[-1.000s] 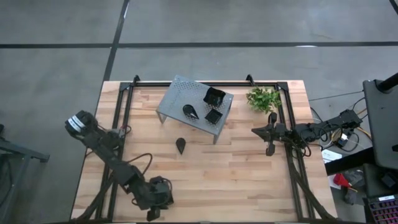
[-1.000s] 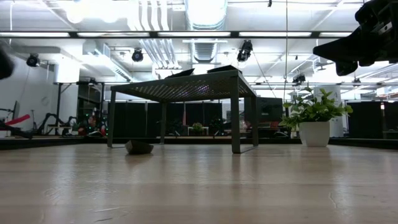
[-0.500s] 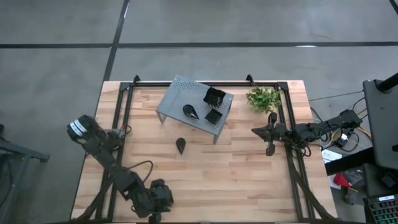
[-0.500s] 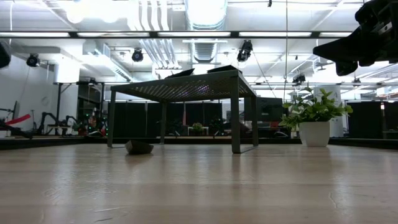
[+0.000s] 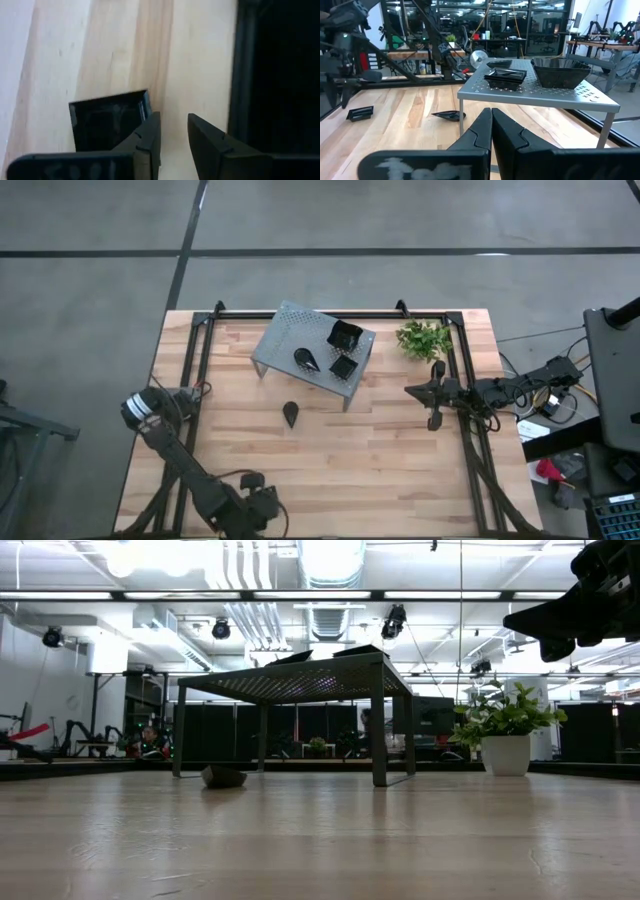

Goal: Pick & Place Mini shaped plates
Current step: Stack the square plate into the square plate on the shelf

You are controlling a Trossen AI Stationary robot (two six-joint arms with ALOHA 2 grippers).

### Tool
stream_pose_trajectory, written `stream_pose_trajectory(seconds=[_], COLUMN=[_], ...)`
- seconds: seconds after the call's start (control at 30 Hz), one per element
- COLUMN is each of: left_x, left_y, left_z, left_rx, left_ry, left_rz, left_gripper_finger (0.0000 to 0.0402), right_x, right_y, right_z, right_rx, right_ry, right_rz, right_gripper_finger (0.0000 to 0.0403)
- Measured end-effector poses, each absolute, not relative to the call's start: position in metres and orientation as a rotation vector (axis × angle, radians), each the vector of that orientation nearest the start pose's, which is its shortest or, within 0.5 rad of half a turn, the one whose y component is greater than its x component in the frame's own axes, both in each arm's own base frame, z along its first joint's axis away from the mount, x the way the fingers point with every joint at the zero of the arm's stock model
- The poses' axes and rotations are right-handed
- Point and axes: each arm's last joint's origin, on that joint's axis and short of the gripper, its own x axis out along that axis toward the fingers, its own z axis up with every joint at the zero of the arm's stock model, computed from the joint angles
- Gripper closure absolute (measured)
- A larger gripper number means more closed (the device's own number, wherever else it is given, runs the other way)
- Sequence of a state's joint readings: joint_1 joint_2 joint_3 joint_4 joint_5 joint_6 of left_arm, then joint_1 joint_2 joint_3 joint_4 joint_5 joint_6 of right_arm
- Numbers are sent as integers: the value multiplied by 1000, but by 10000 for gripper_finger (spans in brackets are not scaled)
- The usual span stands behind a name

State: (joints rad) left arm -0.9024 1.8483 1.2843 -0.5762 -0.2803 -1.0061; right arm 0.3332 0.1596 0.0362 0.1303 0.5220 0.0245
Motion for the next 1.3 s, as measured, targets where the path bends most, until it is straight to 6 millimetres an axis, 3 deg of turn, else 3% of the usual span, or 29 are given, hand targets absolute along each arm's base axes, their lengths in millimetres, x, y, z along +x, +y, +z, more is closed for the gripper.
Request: stream_pose_trajectory(seconds=[0.27,0.63,0.73,0.87,1.1,1.3], left_x=[236,232,232,233,237,241], left_y=[-294,-286,-284,-282,-276,-263], left_z=[174,165,165,165,179,216], left_rx=[-221,-152,-139,-116,-20,251], left_ry=[1185,1240,1251,1253,1286,1267], left_rz=[43,97,111,100,105,212], left_gripper_finger=[312,314,330,380,399,401], right_x=[102,102,102,102,102,102], right_y=[20,20,20,20,20,20], right_z=[176,176,176,176,176,176], right_rx=[28,27,26,26,28,26], right_ry=[-9,-9,-8,-9,-9,-9], right_rz=[-188,-189,-189,-189,-189,-189], right_gripper_finger=[394,394,394,394,394,394])
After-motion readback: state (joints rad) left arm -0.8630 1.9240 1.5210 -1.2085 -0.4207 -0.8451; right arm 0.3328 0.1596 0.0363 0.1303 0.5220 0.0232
